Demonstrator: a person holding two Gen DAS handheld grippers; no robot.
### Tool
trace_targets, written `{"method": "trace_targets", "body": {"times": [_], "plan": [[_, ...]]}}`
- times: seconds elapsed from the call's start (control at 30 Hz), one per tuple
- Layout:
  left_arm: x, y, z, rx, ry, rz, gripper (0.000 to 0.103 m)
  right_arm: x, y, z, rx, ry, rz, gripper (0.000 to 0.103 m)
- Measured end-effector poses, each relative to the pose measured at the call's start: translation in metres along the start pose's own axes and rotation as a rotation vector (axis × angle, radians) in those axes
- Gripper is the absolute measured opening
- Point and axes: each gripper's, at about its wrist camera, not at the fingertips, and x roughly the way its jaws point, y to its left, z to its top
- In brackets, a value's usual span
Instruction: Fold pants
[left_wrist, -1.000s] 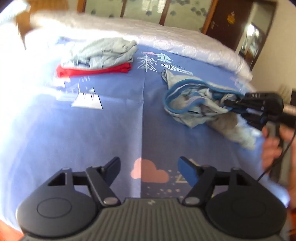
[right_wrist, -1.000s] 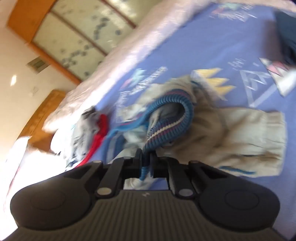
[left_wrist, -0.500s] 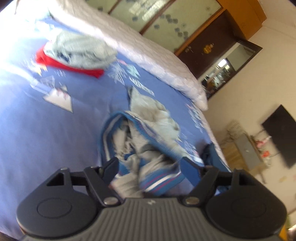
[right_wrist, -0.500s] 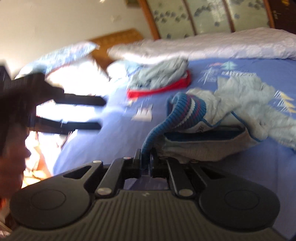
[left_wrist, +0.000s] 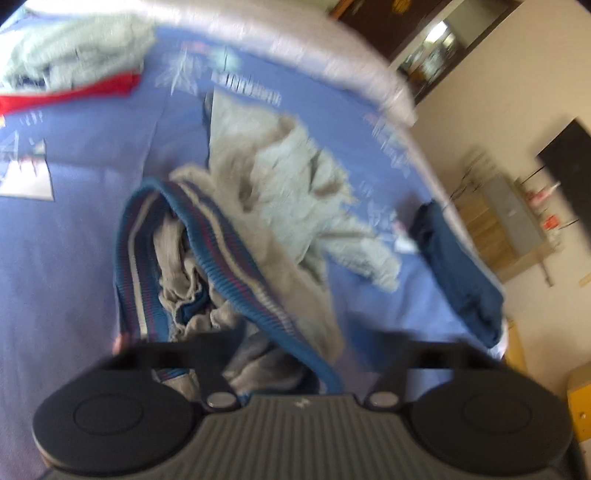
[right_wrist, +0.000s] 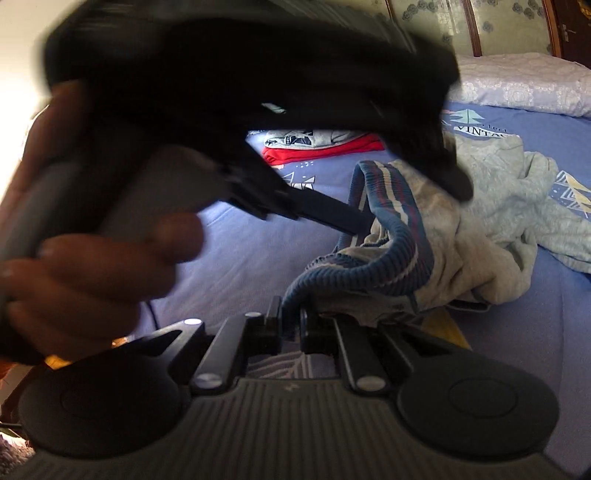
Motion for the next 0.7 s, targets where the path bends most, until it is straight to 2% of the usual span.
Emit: {"method": "trace_targets", "body": {"times": [0.03, 0.1, 0.17, 0.23, 0.27, 0.3, 0.4, 0.57, 0.63, 0.7], "plan": [[0.007, 0.001, 0.002, -0.019, 0.025, 0.010, 0.010, -0.003, 0.001, 0.000, -0.001, -0.005, -0.002, 0.011], [0.000, 0.006, -0.001, -0.019, -0.013, -0.016, 0.009, -0.008, 0.003, -0.003, -0.002, -0.010, -0.007, 0.011], [-0.029, 0.008, 0.000, -0.002, -0.113, -0.023, 0.009, -0.013, 0.002, -0.004, 0.003, -0.017, -0.001, 0.018], [-0.073, 0.021, 0.002, -0.013, -0.242, -0.013, 0.009, -0.020, -0.001, -0.003, 0.020, -0.028, 0.018, 0.023], [-0.096, 0.032, 0.003, -0.044, -0.296, 0.000, 0.009, -0.025, -0.004, -0.003, 0.027, -0.036, 0.024, 0.031], [-0.118, 0.047, 0.004, -0.085, -0.348, 0.009, 0.009, -0.030, -0.006, -0.005, 0.037, -0.049, 0.021, 0.034], [-0.169, 0.092, 0.008, -0.206, -0.459, 0.069, 0.008, -0.045, -0.023, -0.009, 0.096, -0.080, -0.010, 0.036], [-0.212, 0.149, 0.000, -0.340, -0.552, 0.185, 0.009, -0.068, -0.062, -0.021, 0.289, -0.112, -0.133, 0.036], [-0.214, 0.164, -0.007, -0.383, -0.557, 0.204, 0.010, -0.078, -0.078, -0.022, 0.352, -0.133, -0.193, 0.036], [-0.203, 0.172, -0.014, -0.405, -0.526, 0.220, 0.014, -0.082, -0.088, -0.021, 0.394, -0.154, -0.265, 0.036]]}}
